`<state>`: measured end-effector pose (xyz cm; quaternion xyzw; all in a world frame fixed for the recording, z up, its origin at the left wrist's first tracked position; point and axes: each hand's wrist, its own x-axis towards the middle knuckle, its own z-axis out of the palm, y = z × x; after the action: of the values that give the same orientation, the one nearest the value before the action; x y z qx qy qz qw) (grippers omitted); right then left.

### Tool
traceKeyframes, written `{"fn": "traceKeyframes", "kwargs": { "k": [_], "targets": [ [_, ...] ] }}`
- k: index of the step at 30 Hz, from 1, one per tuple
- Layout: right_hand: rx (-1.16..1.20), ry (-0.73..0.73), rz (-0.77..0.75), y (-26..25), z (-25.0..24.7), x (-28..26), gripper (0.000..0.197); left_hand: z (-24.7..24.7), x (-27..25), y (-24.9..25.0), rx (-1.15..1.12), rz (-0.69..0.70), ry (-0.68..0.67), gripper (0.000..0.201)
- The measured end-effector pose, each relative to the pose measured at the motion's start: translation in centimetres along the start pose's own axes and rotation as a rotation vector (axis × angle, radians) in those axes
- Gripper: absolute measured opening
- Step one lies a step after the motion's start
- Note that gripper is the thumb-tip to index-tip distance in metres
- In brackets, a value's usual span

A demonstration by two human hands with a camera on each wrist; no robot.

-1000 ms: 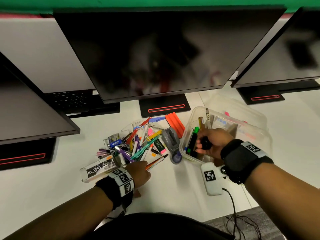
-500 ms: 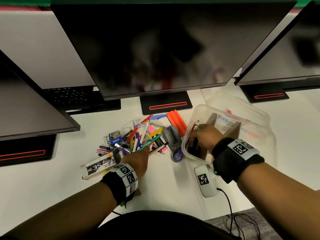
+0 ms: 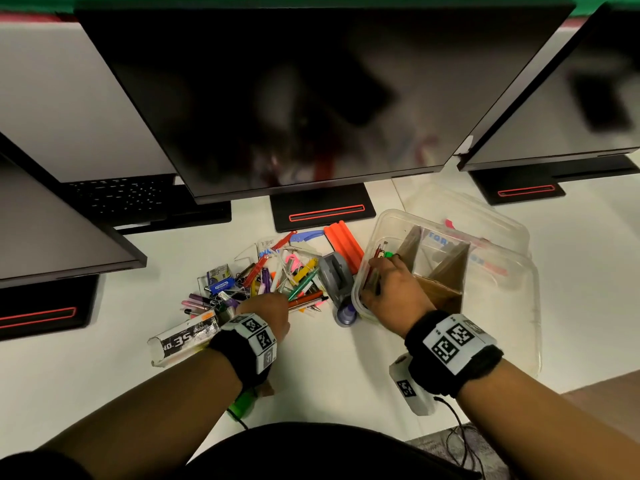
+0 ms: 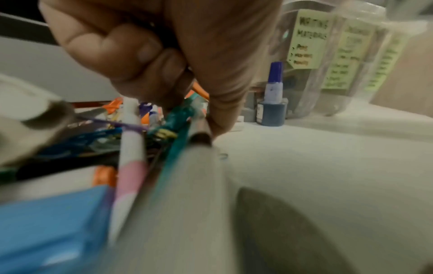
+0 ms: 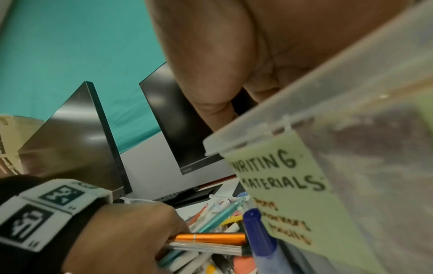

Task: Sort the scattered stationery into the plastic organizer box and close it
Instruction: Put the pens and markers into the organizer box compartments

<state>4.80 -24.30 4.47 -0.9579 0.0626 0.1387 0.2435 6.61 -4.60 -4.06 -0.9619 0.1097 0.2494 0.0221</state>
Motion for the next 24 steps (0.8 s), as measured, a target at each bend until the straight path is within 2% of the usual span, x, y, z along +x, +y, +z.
{"fn": "traceKeyframes", "kwargs": {
  "k": [4, 7, 10, 12, 14, 17, 18, 20, 24],
  "targets": [
    [0.055, 0.038, -0.002, 0.2, 0.1, 0.1, 0.048, -0.2, 0.0, -0.4, -0.162, -0.027, -0.045, 0.037],
    [0.099, 0.112, -0.003, 0.4, 0.1, 0.4, 0.044, -0.5, -0.5, -0.9, -0.291, -0.043, -0.022, 0.035],
    [0.163, 0.239, -0.074, 0.0, 0.3, 0.4, 0.030, -1.1, -1.3, -1.4, -0.403, -0.057, -0.053, 0.028],
    [0.189, 0.269, -0.147, -0.6, 0.6, 0.3, 0.021, -1.6, -1.5, -1.6, -0.433, -0.056, -0.052, 0.029],
    [0.208, 0.223, -0.228, -1.5, 0.9, 0.0, 0.015, -2.1, -1.9, -1.9, -0.510, -0.029, -0.027, 0.029],
    [0.224, 0.036, -0.306, -2.6, 1.8, -0.2, 0.016, -3.1, -2.5, -2.2, -0.680, -0.016, 0.002, 0.021],
    [0.242, -0.025, -0.303, -3.0, 2.0, -0.2, 0.018, -3.5, -2.7, -2.3, -0.746, -0.016, 0.006, 0.017],
    [0.298, -0.112, -0.253, -3.9, 2.4, -0.1, 0.028, -4.4, -3.1, -2.2, -0.865, -0.002, 0.009, 0.021],
    [0.521, -0.227, -0.126, -5.2, 2.4, 0.5, 0.054, -5.9, -3.7, -1.2, -0.871, 0.150, 0.080, 0.028]
  ]
}}
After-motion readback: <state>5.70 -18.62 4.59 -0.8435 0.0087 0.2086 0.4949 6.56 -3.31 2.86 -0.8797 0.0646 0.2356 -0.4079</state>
